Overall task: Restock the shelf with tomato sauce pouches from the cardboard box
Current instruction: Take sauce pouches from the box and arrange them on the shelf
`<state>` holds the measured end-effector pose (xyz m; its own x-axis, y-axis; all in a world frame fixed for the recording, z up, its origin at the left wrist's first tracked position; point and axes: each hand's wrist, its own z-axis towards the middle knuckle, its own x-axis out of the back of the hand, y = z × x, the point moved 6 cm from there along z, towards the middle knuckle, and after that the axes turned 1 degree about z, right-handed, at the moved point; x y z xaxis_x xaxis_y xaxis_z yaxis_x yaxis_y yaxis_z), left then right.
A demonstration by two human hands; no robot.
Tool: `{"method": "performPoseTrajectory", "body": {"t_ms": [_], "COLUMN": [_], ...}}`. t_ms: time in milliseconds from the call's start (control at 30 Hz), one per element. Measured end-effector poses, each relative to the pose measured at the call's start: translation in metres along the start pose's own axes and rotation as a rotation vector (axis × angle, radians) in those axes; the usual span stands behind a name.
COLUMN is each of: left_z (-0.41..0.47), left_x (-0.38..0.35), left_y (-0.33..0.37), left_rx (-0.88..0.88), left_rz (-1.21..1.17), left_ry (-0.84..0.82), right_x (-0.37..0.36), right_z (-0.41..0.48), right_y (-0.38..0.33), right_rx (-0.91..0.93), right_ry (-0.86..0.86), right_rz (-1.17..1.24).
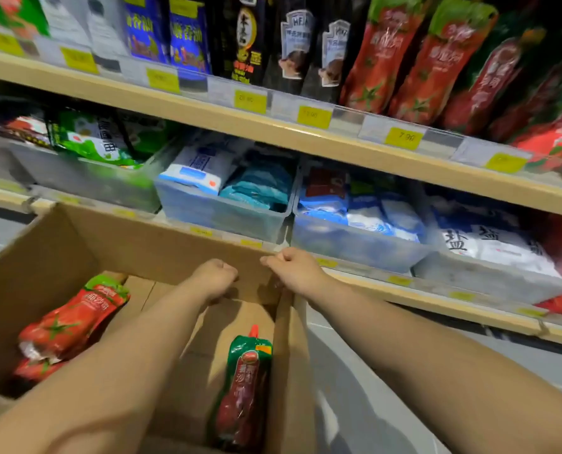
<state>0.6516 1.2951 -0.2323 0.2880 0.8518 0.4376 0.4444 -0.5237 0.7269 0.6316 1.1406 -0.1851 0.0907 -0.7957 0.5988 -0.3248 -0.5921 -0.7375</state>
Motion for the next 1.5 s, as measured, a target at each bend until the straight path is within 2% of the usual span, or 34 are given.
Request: {"method": "performPoseTrajectory", "body": {"t_ms": [100,167,300,400,467,533,633,800,967,1100,1167,1233,1333,1400,1500], "left_z": [0.008,0.006,0.001,0.000,0.000,-0.008,-0.023,-0.024,-0.008,-0.003,-0.002,0.003,0.005,0.001,0.000], "left_x": [0.029,0.029,0.021,0.024,0.026,0.028,0.033,0.038,0.026,0.006,-0.001,0.003,0.014,0.023,0.042], "left_y": [-0.051,-0.075,-0.098,-0.108,-0.113,-0.118,-0.128,-0.132,-0.131,-0.126,-0.117,-0.106,-0.096,-0.081,-0.053], "left_rx": [0.156,0.230,0.267,0.268,0.264,0.246,0.184,0.148,0.148,0.088,0.015,-0.016,-0.033,-0.121,-0.212], "left_rz": [0.096,0.136,0.246,0.320,0.307,0.330,0.480,0.568,0.549,0.554,0.457,0.328,-0.057,-0.098,-0.193], "left_ry": [0.023,-0.060,-0.224,-0.227,-0.270,-0.328,-0.382,-0.385,-0.404,-0.418,-0.382,-0.255,-0.148,-0.124,-0.036], "right_x": [-0.023,-0.028,-0.083,-0.134,-0.161,-0.174,-0.174,-0.175,-0.163,-0.160,-0.156,-0.143,-0.115,-0.096,-0.065], "right_z": [0.008,0.014,0.025,0.027,0.022,0.016,0.018,0.026,0.030,0.027,0.026,0.025,0.024,0.025,0.024], "right_y": [-0.004,-0.013,-0.010,0.021,0.050,0.069,0.082,0.084,0.060,0.021,0.006,-0.005,-0.015,-0.023,-0.040], "right_rx": [-0.039,-0.041,-0.061,-0.206,-0.307,-0.330,-0.279,-0.203,-0.080,0.127,0.197,0.242,0.250,0.247,0.247], "right_ry": [0.094,0.130,-0.092,-0.304,-0.489,-0.568,-0.536,-0.445,-0.330,-0.393,-0.385,-0.333,-0.244,-0.133,0.140], "right_rz": [-0.233,-0.343,-0.471,-0.550,-0.732,-0.880,-0.973,-0.953,-0.904,-0.888,-0.872,-0.839,-0.743,-0.578,-0.173]}}
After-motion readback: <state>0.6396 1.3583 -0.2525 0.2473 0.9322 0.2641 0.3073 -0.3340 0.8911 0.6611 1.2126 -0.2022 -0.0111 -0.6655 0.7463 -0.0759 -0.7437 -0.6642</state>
